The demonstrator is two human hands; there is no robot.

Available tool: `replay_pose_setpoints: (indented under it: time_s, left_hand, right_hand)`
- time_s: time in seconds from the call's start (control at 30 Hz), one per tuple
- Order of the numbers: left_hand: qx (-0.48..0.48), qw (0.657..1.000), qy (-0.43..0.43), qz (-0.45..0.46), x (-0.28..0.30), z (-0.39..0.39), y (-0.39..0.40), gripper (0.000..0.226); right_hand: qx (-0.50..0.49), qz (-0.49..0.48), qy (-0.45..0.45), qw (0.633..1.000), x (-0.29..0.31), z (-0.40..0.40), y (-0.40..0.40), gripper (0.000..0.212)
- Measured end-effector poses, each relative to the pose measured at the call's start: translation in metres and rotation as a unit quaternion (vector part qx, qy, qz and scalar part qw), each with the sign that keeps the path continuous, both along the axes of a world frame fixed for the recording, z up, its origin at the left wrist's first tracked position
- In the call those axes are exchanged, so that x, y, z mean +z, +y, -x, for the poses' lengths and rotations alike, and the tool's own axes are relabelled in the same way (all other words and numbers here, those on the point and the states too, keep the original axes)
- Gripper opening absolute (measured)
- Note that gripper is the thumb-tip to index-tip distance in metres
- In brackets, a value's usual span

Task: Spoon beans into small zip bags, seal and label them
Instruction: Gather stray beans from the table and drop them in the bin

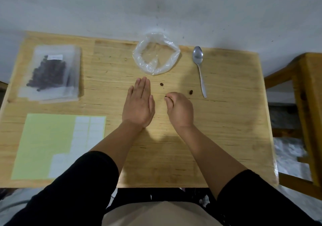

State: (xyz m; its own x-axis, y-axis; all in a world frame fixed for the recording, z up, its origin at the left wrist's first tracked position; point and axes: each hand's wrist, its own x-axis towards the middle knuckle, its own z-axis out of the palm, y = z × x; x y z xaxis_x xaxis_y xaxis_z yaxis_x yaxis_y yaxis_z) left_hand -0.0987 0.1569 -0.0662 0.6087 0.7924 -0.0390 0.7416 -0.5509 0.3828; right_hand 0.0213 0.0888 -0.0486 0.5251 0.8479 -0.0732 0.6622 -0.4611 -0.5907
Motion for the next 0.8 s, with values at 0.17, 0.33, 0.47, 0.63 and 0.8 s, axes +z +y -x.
replay_pose_setpoints:
  time_s: [0.17, 0.33, 0.47, 0.63, 0.8]
  left_hand:
    - [-0.005, 1.000, -0.023, 0.003, 0.002, -0.004, 0.005, 0.052]
    - [0.004, 1.000, -0.028, 0.000, 0.003, -0.009, 0.009, 0.052]
    - [0.008, 0.999, -0.036, 0.003, 0.002, -0.009, 0.009, 0.052]
    - [0.008, 0.999, -0.044, 0.008, 0.001, -0.009, 0.009, 0.052]
    - [0.008, 0.999, -0.051, 0.005, 0.000, -0.009, 0.010, 0.052]
  right_hand:
    - [-0.013, 0.036, -0.017, 0.999, 0.001, 0.001, 0.000, 0.017]
    - [0.031, 0.007, -0.027, 0.999, 0.002, 0.002, -0.007, 0.016]
    - [0.027, -0.027, -0.016, 0.999, 0.001, 0.001, -0.010, 0.013]
    - [-0.068, -0.004, 0.131, 0.989, 0.009, -0.007, 0.003, 0.009]
    - [-0.233, -0.117, 0.579, 0.772, 0.026, -0.022, 0.016, 0.019]
